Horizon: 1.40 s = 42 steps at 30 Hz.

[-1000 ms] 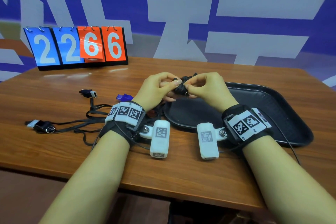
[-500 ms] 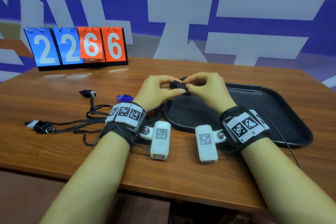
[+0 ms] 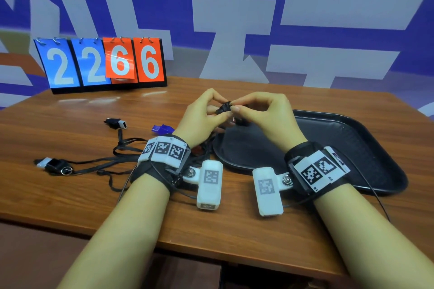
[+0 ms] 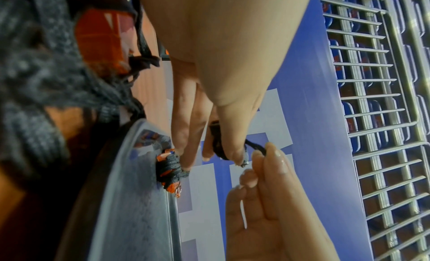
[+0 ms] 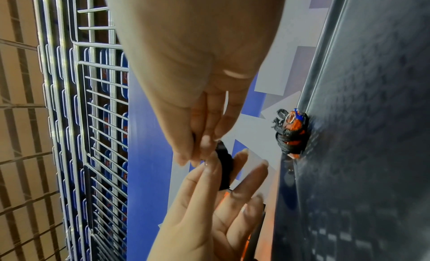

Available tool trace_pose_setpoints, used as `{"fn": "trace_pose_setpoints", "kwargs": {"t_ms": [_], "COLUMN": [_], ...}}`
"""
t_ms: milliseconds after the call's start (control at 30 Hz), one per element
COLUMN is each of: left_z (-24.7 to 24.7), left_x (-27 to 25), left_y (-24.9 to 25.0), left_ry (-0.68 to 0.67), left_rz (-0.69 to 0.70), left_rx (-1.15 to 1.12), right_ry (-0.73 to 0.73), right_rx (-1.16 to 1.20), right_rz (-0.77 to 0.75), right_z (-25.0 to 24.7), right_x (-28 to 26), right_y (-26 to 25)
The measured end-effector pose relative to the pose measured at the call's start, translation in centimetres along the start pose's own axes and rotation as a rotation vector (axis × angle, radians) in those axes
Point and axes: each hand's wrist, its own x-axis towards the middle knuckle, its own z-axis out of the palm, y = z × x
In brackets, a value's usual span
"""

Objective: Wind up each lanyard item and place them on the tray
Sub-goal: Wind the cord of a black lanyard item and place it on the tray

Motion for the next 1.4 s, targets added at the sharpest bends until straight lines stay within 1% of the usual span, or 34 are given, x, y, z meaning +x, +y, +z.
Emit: {"fn": "trace_pose_setpoints", "kwargs": {"t_ms": [67, 133, 267, 333, 367, 400, 500, 567, 667, 767, 1000, 1100, 1200, 1267, 1400], "left_z": [0.1, 0.1, 0.1, 0.2, 0.4, 0.6, 0.9, 0.7, 0.4, 0.4, 0.4, 0.3, 0.3, 0.3, 0.1], "left_x": [0.0, 0.2, 0.3, 0.3, 0.2, 0.0, -0.2, -0.1, -0.2, -0.3, -0.5, -0.5, -0.5, -0.6, -0.6], "left_y": [0.2, 0.4, 0.2, 0.3, 0.4, 0.6, 1.1, 1.1, 1.0, 0.9, 1.2, 1.2, 1.3, 1.6, 1.8], "left_ry": [-0.052, -0.076, -0.07, -0.081, -0.102, -0.132, -0.209, -0.215, -0.22, -0.226, -0.246, -0.268, -0.319, -0.304, -0.222], "left_rz": [-0.022, -0.019, 0.025, 0.013, -0.006, -0.043, -0.152, -0.175, -0.16, -0.183, -0.185, -0.199, -0.185, -0.185, -0.188], "left_rx": [-0.053, -0.053, 0.047, 0.123, 0.108, 0.026, -0.364, -0.48, -0.503, -0.567, -0.712, -0.745, -0.716, -0.731, -0.777], "right_ry": [-0.031, -0.046, -0.03, -0.024, -0.023, -0.021, -0.02, -0.02, -0.034, -0.028, 0.084, 0.066, 0.04, 0.023, 0.013], "right_rx": [0.021, 0.052, 0.146, 0.194, 0.211, 0.222, 0.244, 0.248, 0.269, 0.309, 0.486, 0.558, 0.583, 0.593, 0.659], "right_rz": [-0.004, 0.003, 0.068, 0.107, 0.117, 0.121, 0.12, 0.115, 0.112, 0.116, 0.123, 0.111, 0.099, 0.111, 0.137], "right_z": [0.0, 0.0, -0.1, 0.0, 0.1, 0.2, 0.1, -0.1, -0.3, -0.4, -0.8, -1.0, -1.1, -1.0, -0.7], "right_x": [-0.1, -0.1, -0.1, 0.0, 0.1, 0.2, 0.4, 0.4, 0.5, 0.5, 0.7, 0.7, 0.6, 0.5, 0.5], "right_y": [-0.1, 0.0, 0.5, 0.8, 1.0, 1.1, 1.4, 1.4, 1.4, 1.5, 1.0, 0.5, 0.4, 0.3, 0.1]}}
